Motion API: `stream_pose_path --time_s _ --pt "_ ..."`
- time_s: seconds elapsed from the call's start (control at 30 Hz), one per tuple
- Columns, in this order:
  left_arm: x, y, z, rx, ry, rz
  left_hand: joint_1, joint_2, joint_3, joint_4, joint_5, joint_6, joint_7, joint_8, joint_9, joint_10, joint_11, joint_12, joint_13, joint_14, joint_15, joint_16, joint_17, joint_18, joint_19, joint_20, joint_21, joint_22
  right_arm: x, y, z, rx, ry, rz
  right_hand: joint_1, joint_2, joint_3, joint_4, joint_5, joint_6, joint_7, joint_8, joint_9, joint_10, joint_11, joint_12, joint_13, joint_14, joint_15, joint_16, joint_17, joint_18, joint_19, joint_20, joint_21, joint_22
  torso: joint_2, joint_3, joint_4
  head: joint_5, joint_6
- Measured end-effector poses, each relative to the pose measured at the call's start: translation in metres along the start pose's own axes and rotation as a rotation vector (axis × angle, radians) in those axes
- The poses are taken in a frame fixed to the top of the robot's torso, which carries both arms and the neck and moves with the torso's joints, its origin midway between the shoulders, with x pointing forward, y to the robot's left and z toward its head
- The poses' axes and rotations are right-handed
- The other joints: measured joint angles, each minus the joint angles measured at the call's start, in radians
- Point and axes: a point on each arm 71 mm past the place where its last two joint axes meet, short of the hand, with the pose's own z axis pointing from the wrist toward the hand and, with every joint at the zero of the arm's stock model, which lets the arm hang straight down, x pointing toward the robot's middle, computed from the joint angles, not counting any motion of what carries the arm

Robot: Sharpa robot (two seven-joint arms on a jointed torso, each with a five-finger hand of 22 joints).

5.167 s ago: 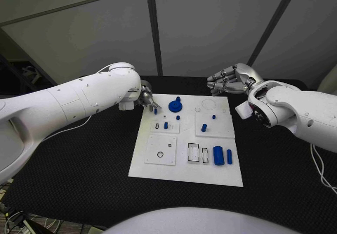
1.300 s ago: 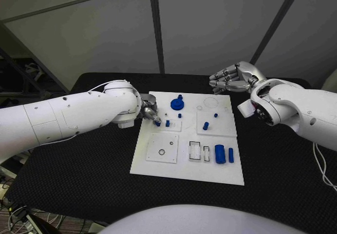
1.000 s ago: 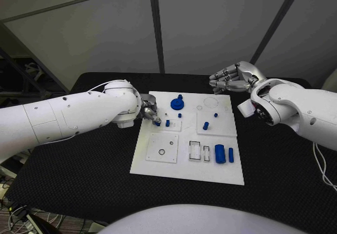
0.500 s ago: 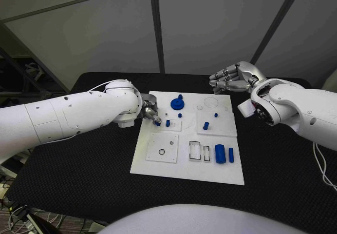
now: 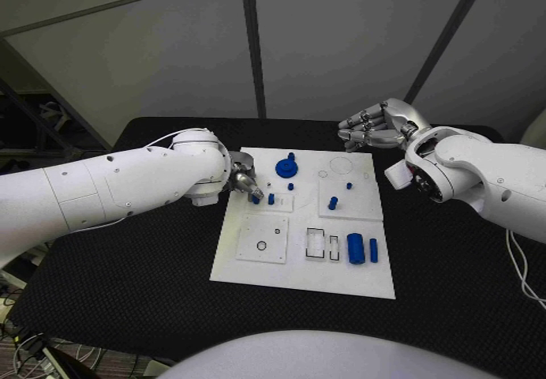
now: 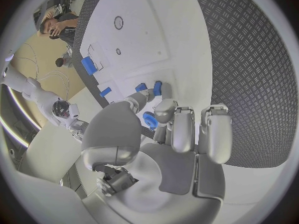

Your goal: Assemble the parts on the task board

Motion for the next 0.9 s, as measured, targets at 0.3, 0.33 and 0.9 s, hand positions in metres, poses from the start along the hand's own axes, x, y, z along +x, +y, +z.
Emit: stream_pose_path --time_s 0.3,0.33,0.9 --pt "-0.0001 -0.0001 0.0021 -0.004 0.007 0.001 -0.008 0.008 -0.033 0.011 0.0 0.009 -0.002 -0.004 -0.007 0.0 0.0 0.004 0.008 0.0 0.0 0.0 0.0 0.0 0.0 0.0 0.005 0.0 0.0 0.0 0.0 0.0 0.0 0.0 0.0 0.0 0.0 0.0 0.0 0.0 0.0 0.0 0.0 0.0 0.0 0.0 0.0 0.0 0.0 0.0 0.0 0.0 0.0 0.0 0.0 0.0 0.0 -0.0003 -0.0005 -0.001 -0.002" --pt "-0.0002 -0.0001 0.0022 -0.004 0.007 0.002 -0.008 0.008 -0.036 0.014 0.0 0.009 -0.002 -0.004 -0.007 0.001 -0.001 0.007 0.01 0.0 0.0 0.0 0.0 0.0 0.0 0.0 0.005 0.0 0.0 0.0 0.0 0.0 0.0 0.0 0.0 0.0 -0.003 -0.003 0.0 0.0 0.0 0.0 0.0 0.0 0.0 0.0 0.0 0.0 0.0 0.0 0.0 0.0 0.002 -0.002 0.0 -0.001 0.0 -0.0003 -0.0005 -0.002 -0.002" --pt "-0.0005 0.0054 0.0039 -0.018 0.01 -0.002 -0.057 0.012 -0.215 0.088 -0.024 0.025 0.0 -0.021 -0.023 0.005 0.001 0.011 0.023 0.003 -0.003 0.0 0.0 0.0 0.0 0.0 0.013 0.0 -0.001 -0.0006 -0.0004 0.001 -0.002 -0.001 0.0 0.0 -0.005 0.0 0.0 0.0 0.0 0.0 0.0 0.0 0.0 0.0 -0.001 0.0 0.0 0.0 -0.002 0.0 0.004 -0.004 0.0 -0.003 0.0 -0.0002 -0.0002 -0.004 -0.003"
